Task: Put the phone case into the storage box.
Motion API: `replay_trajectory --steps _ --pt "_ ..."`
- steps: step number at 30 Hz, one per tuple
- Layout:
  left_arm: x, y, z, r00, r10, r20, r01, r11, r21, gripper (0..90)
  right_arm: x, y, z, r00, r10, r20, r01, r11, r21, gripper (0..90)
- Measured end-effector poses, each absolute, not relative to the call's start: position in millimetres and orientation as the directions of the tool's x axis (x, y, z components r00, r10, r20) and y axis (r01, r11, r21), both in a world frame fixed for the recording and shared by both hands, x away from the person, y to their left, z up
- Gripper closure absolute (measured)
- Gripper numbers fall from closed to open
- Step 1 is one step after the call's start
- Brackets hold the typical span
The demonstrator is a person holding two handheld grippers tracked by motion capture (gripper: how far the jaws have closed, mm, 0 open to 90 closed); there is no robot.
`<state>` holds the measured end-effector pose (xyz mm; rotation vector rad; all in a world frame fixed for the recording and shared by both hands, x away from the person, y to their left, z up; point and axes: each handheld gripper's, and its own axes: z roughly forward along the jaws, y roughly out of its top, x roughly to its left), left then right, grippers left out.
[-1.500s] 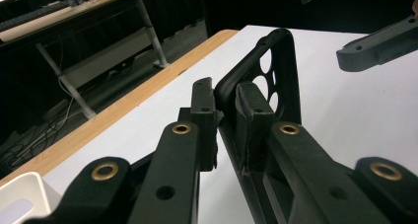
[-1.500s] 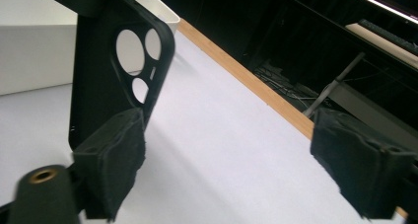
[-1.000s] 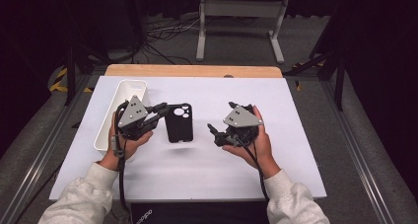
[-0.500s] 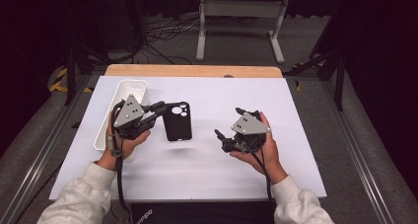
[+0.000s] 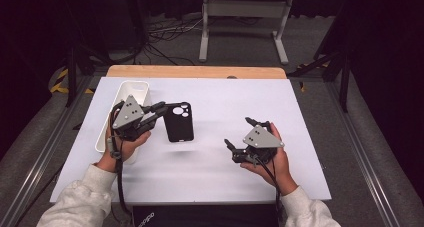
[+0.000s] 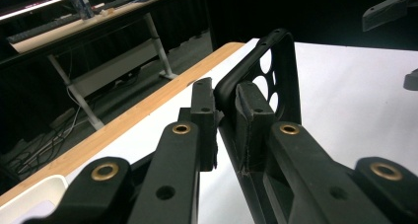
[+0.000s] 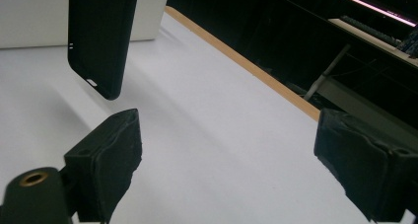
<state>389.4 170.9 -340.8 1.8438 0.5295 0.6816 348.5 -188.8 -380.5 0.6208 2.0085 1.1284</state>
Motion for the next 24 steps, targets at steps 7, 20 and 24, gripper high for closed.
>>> replay_trajectory --steps 7,20,24 --pt "389 172 -339 0.734 0.644 0.215 0.029 -0.346 0.938 80.5 343 -203 -382 -0.607 0.713 -0.351 0.053 0.477 0.877 11.0" --pt "388 178 -335 0.725 0.654 0.216 0.02 -0.333 0.943 80.5 331 -214 -392 -0.607 0.719 -0.338 0.05 0.46 0.887 10.3" --pt "387 181 -331 0.72 0.658 0.221 0.011 -0.328 0.944 80.5 328 -219 -396 -0.604 0.722 -0.336 0.056 0.459 0.887 10.2"
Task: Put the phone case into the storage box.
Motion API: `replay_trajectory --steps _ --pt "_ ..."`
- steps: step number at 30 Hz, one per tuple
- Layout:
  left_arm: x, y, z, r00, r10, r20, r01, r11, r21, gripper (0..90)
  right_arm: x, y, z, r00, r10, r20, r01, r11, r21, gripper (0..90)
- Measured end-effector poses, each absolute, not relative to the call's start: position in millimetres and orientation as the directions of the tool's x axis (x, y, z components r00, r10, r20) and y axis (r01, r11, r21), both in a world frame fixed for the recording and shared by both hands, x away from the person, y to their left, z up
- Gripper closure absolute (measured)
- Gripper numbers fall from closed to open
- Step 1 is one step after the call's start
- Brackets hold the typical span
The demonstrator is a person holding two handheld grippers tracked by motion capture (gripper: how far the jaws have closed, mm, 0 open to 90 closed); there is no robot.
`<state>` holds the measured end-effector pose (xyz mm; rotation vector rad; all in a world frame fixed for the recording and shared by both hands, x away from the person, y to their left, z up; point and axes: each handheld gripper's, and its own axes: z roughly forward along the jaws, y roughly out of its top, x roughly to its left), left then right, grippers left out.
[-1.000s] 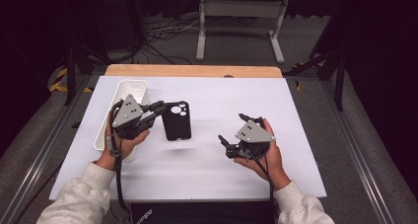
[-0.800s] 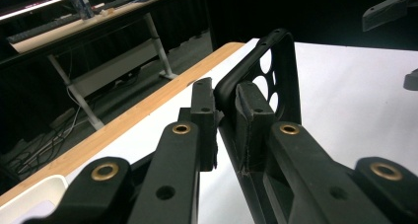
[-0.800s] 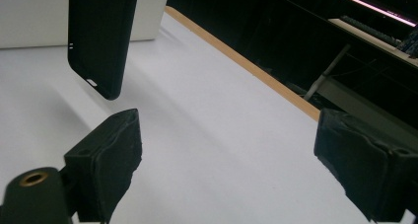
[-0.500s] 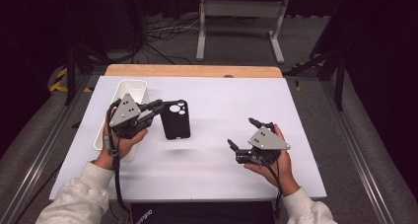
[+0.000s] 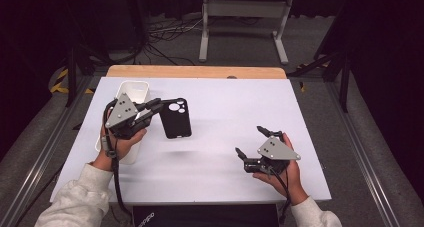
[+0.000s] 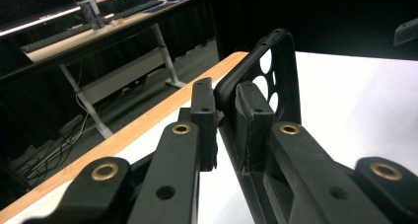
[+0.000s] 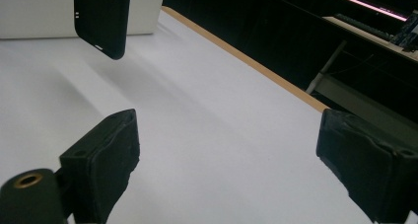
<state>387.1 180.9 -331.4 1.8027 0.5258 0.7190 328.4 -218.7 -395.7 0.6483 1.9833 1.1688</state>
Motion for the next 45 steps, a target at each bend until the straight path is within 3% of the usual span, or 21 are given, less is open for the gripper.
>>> replay_trajectory --steps 20,45 --pt "390 187 -316 0.713 0.654 0.252 -0.026 -0.334 0.942 80.5 321 -232 -412 -0.593 0.738 -0.322 0.087 0.456 0.886 9.9" --pt "410 234 -283 0.666 0.699 0.26 -0.042 -0.314 0.949 80.5 325 -229 -420 -0.576 0.744 -0.338 0.1 0.475 0.875 10.0"
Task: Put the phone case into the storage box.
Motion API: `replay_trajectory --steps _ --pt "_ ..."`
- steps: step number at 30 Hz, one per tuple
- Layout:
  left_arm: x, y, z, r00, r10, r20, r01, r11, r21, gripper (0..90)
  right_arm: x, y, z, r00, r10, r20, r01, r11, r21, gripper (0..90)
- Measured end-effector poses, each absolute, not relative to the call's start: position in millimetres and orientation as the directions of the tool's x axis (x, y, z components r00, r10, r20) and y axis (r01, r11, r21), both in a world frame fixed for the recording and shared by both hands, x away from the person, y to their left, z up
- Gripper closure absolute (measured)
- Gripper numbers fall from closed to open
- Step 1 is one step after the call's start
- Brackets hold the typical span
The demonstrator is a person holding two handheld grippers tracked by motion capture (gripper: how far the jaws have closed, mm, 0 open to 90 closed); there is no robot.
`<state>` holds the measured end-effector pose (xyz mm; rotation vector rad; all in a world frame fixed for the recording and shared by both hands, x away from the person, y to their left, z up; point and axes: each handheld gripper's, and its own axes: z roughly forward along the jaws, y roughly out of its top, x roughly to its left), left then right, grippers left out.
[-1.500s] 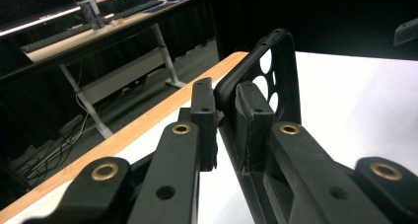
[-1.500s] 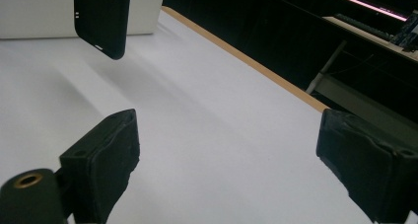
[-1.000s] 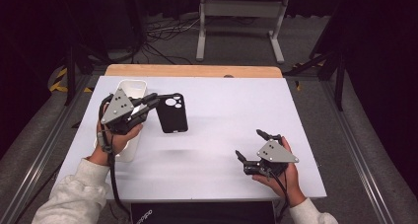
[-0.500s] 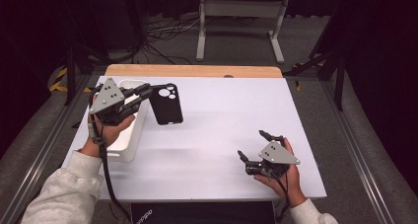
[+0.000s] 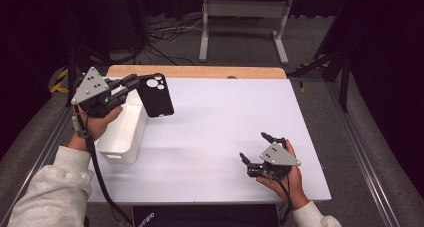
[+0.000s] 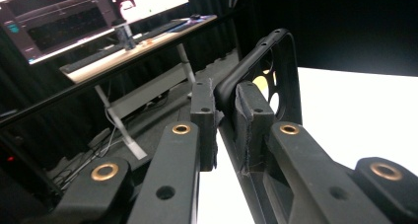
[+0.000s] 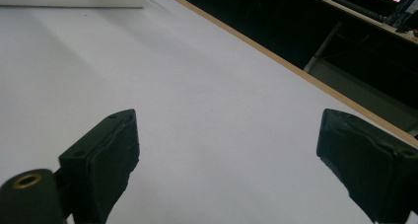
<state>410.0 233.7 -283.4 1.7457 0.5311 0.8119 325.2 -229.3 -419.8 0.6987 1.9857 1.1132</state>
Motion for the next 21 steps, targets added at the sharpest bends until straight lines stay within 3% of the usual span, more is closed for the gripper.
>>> replay_trajectory --steps 21 --pt "432 277 -270 0.632 0.725 0.274 -0.045 -0.319 0.947 80.4 332 -233 -419 -0.574 0.759 -0.309 0.118 0.449 0.886 10.1"
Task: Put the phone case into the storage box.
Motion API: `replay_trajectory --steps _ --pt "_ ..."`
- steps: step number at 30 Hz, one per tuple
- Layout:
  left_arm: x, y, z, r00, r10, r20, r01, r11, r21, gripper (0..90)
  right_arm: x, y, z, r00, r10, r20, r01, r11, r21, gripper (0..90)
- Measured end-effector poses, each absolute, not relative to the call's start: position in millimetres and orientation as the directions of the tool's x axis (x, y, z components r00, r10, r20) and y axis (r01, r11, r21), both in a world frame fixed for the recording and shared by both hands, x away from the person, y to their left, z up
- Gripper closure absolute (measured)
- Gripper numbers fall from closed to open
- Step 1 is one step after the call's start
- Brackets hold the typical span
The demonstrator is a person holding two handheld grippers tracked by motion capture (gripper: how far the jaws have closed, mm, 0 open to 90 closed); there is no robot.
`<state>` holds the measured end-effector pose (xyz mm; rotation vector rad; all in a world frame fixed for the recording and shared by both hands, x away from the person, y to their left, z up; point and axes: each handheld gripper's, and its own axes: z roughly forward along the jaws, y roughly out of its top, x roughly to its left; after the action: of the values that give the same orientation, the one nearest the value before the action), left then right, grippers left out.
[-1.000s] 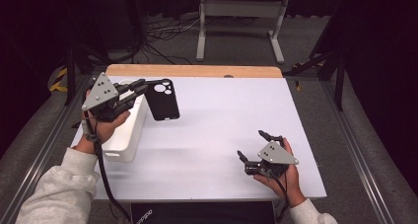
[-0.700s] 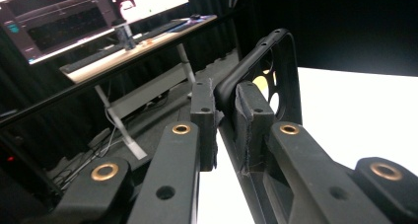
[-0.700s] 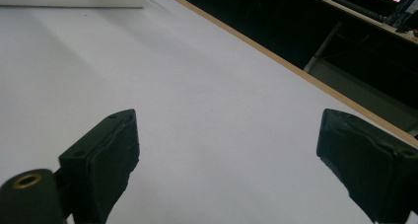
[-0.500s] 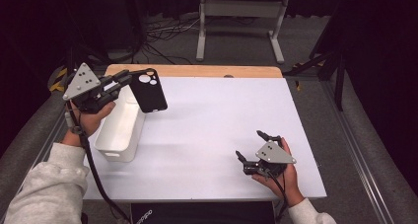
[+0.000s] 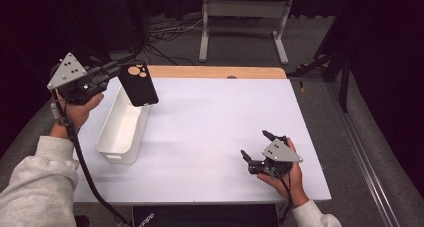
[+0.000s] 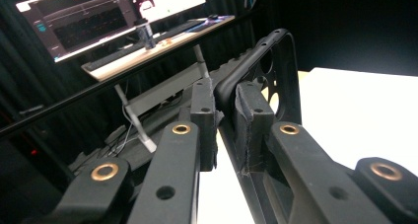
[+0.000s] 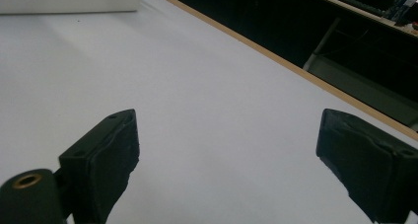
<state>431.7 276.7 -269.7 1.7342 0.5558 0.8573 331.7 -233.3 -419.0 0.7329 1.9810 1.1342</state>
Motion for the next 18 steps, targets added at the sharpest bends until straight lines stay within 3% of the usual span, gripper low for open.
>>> replay_trajectory --steps 11,18 --pt "440 294 -266 0.61 0.731 0.306 -0.059 -0.344 0.937 80.5 331 -233 -420 -0.577 0.752 -0.32 0.114 0.462 0.88 10.1" --pt "453 304 -275 0.59 0.755 0.285 -0.014 -0.344 0.939 80.5 333 -230 -422 -0.58 0.748 -0.324 0.119 0.471 0.874 10.2"
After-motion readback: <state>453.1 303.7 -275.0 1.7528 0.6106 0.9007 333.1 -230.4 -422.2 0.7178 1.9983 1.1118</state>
